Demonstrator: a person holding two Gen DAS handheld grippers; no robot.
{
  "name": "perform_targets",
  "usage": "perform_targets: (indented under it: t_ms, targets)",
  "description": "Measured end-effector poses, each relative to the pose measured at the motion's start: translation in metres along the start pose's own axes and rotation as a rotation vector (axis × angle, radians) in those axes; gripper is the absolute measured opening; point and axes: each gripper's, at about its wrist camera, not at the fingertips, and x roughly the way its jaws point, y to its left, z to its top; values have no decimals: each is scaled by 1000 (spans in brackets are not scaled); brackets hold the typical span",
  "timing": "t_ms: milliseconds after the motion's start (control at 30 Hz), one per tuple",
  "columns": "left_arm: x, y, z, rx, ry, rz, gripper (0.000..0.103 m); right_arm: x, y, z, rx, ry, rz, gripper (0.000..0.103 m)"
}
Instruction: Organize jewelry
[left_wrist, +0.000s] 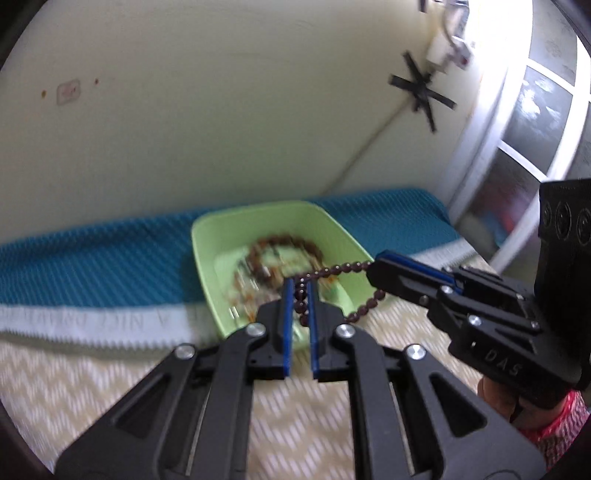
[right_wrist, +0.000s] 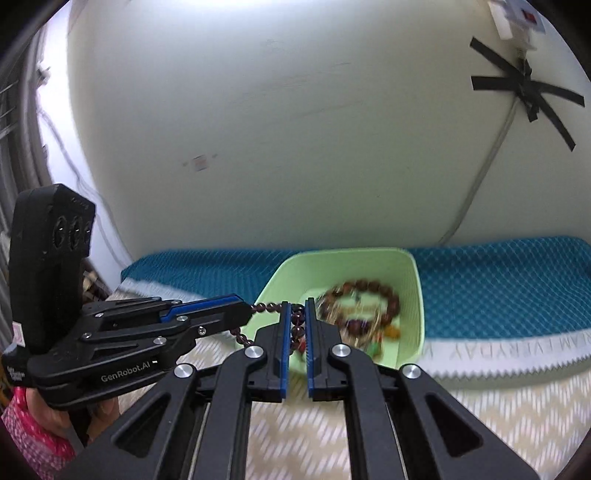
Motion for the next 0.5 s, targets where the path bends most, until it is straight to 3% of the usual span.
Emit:
perform_targets:
  t_ms: [67, 100, 133, 167, 233, 367, 500]
  targets:
    - [16, 6, 12, 6, -37, 36, 9, 18, -12, 8, 32, -16, -6, 0]
    - [27, 8, 17, 9, -56, 55, 17, 27, -17, 11, 44, -27, -6, 0]
    - [38, 11, 21, 6, -61, 75, 48, 38, -26, 15, 65, -42, -22, 0]
    - [43, 16, 24, -1, -66, 111, 60, 43, -32, 16, 85, -51, -58, 0]
    - [46, 27, 26, -27, -75, 167, 60, 45, -45, 17, 147, -53, -91, 3]
    - [7, 40, 8, -83, -88, 131, 60, 10, -47, -8, 225, -80, -21, 11]
    - [-54, 49, -39, -98, -49, 113, 60, -17, -18, -49, 227, -25, 50, 12]
